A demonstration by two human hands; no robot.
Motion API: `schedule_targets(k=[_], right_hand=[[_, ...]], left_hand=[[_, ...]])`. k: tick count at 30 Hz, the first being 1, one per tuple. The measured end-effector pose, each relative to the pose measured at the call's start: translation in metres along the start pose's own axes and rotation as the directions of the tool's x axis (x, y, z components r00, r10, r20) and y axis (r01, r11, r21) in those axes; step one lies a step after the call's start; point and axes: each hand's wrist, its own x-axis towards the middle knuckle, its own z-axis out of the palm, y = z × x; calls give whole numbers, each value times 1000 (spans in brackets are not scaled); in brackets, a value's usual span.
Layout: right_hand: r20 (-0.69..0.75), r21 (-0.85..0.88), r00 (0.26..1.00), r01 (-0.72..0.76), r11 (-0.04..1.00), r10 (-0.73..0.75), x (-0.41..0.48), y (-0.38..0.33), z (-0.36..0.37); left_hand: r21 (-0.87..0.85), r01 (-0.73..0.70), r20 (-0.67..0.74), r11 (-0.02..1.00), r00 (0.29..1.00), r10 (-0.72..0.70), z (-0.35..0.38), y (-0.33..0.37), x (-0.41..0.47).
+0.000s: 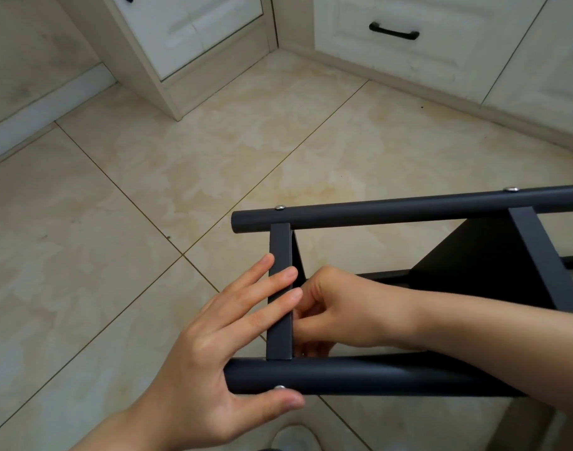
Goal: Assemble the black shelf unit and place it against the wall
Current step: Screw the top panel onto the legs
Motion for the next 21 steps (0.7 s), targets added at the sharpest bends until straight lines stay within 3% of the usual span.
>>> schedule_targets(k=[7, 15, 21], right_hand=[[81, 81, 996, -53, 995, 47, -1, 4, -10], [285, 229, 948, -210, 951, 141, 3, 8, -17], [265, 221, 952, -217, 951, 156, 5, 8, -17]], left_hand=[[2, -11, -11, 1000, 1000, 11, 0, 0, 2], [-9, 5, -4, 1000, 1000, -5, 0, 0, 1], [-13, 13, -6, 1000, 1000, -13, 1, 0, 2]])
